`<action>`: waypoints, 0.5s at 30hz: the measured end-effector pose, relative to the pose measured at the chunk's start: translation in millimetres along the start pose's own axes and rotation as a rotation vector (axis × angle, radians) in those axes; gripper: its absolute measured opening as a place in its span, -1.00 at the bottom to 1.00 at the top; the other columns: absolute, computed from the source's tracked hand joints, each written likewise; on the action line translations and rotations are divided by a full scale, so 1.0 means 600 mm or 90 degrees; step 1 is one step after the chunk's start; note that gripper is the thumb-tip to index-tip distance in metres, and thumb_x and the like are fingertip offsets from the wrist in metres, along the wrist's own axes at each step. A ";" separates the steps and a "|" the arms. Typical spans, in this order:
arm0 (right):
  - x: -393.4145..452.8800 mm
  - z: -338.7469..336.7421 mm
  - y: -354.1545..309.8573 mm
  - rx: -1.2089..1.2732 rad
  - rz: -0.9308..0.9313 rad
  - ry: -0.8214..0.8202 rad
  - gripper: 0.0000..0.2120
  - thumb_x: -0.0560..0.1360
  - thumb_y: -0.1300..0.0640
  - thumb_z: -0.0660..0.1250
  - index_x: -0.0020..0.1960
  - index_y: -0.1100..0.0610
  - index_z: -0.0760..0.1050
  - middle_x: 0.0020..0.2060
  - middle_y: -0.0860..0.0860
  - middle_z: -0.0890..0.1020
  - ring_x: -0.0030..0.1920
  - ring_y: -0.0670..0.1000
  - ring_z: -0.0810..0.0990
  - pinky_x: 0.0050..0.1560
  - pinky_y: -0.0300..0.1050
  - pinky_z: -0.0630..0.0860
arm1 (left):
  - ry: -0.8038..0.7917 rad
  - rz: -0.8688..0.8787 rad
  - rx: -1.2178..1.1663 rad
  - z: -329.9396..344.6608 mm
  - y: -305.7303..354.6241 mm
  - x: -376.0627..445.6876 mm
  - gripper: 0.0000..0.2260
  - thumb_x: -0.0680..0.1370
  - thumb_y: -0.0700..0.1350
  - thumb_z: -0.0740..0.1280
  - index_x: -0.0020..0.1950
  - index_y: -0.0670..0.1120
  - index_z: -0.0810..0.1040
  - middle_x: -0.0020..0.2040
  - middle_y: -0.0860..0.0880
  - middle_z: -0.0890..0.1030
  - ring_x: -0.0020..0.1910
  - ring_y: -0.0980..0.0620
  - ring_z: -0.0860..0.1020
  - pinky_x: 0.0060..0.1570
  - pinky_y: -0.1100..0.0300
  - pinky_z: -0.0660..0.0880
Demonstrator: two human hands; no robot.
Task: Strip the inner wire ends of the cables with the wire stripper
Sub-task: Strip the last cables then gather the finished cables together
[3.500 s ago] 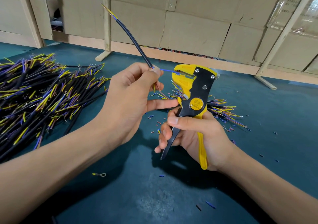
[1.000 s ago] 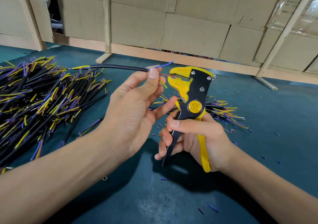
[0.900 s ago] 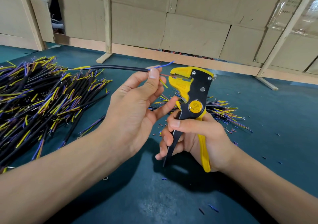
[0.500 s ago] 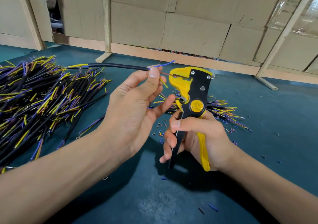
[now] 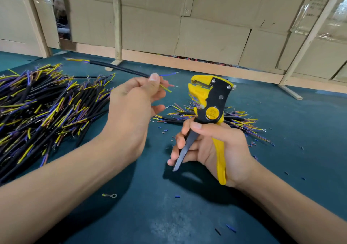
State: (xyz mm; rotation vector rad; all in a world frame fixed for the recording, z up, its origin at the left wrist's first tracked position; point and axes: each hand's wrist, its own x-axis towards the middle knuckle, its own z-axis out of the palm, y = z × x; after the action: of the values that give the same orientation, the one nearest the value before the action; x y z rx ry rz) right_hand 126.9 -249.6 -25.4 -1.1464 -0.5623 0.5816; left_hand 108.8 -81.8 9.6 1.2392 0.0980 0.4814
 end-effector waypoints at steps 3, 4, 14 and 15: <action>0.000 0.002 -0.004 0.033 -0.032 0.037 -0.87 0.48 0.19 0.32 -0.09 0.27 0.49 -0.27 0.24 0.55 -0.25 0.29 0.62 -0.07 0.34 0.59 | -0.101 0.019 0.246 0.001 0.007 0.031 -0.82 0.66 -0.10 0.28 -0.12 -0.10 0.55 -0.18 0.04 0.73 -0.16 0.05 0.69 -0.11 0.11 0.54; 0.000 0.001 -0.005 0.041 -0.044 0.046 -0.87 0.49 0.19 0.30 -0.10 0.27 0.48 -0.27 0.24 0.55 -0.25 0.29 0.62 -0.07 0.34 0.59 | -0.130 0.066 0.381 0.004 0.008 0.044 -0.82 0.65 -0.09 0.28 -0.11 -0.10 0.57 -0.20 0.04 0.73 -0.19 0.02 0.67 -0.12 0.10 0.52; -0.006 -0.009 0.000 0.011 -0.067 0.005 -0.79 0.44 0.14 0.37 -0.03 0.27 0.48 -0.26 0.24 0.55 -0.26 0.30 0.62 0.00 0.51 0.50 | -0.486 0.367 1.313 0.067 -0.006 0.089 -0.67 0.65 0.12 0.13 0.39 0.09 0.42 0.27 -0.07 0.47 0.32 -0.15 0.39 0.20 -0.04 0.36; -0.005 -0.008 0.002 0.007 -0.064 0.002 -0.79 0.45 0.14 0.37 -0.03 0.27 0.48 -0.26 0.24 0.55 -0.25 0.30 0.62 0.00 0.51 0.50 | -0.443 0.326 1.317 0.054 -0.004 0.089 -0.62 0.65 0.17 0.11 0.44 0.12 0.36 0.30 -0.08 0.45 0.35 -0.16 0.37 0.24 -0.06 0.36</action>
State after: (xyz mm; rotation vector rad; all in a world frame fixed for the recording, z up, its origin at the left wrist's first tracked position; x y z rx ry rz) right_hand 127.7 -254.5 -28.1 -1.1021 -0.6094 0.4963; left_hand 168.1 -89.3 28.2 3.4428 -0.4677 0.2131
